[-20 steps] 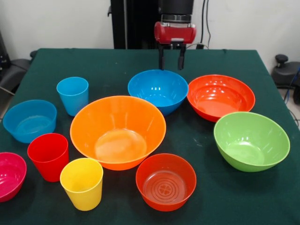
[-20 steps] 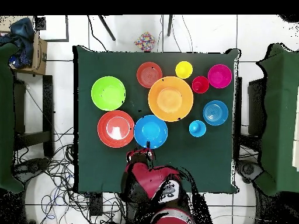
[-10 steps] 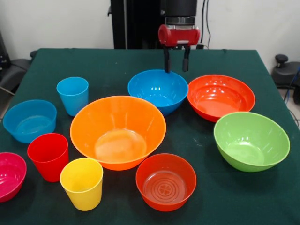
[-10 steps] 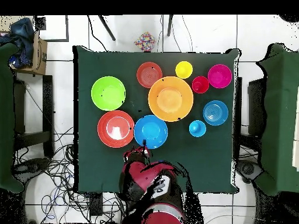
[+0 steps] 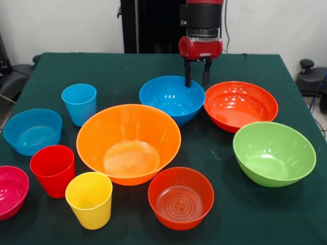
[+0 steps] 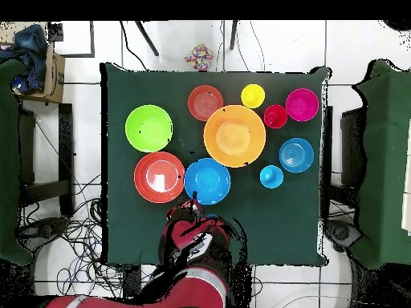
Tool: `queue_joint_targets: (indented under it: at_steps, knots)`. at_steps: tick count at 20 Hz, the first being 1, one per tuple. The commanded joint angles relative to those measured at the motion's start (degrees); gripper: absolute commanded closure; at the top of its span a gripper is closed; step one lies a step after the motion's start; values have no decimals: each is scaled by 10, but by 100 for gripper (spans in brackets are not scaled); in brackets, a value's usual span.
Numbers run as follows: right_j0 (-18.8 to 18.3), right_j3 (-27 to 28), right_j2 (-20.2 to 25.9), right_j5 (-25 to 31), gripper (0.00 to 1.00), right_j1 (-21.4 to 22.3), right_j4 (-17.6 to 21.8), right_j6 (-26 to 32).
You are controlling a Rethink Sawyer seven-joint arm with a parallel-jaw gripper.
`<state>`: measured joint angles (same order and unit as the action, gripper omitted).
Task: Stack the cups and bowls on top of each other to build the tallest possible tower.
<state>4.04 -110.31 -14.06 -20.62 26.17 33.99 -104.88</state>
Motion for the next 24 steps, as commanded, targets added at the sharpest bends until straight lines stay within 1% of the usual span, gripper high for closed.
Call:
queue_joint_targets:
  at_steps: [1, 8, 12, 14, 15, 18, 19, 21, 24]
  knots:
    - [20, 68, 8, 7, 0, -59, -20, -36]
    - [36, 79, -12, -4, 0, -81, -28, -42]
    - [57, 93, -40, -24, 0, -115, -53, -42]
    - [59, 95, -43, -27, 0, -122, -64, -51]
    - [66, 94, -52, -29, 100, -127, -81, -57]
    - [63, 91, -48, -20, 100, -123, -91, -66]
    - [61, 93, -46, -16, 100, -122, -84, -59]
    - [69, 92, -57, -42, 100, -121, -87, -52]
    - [63, 88, -51, -43, 100, -114, -79, -54]
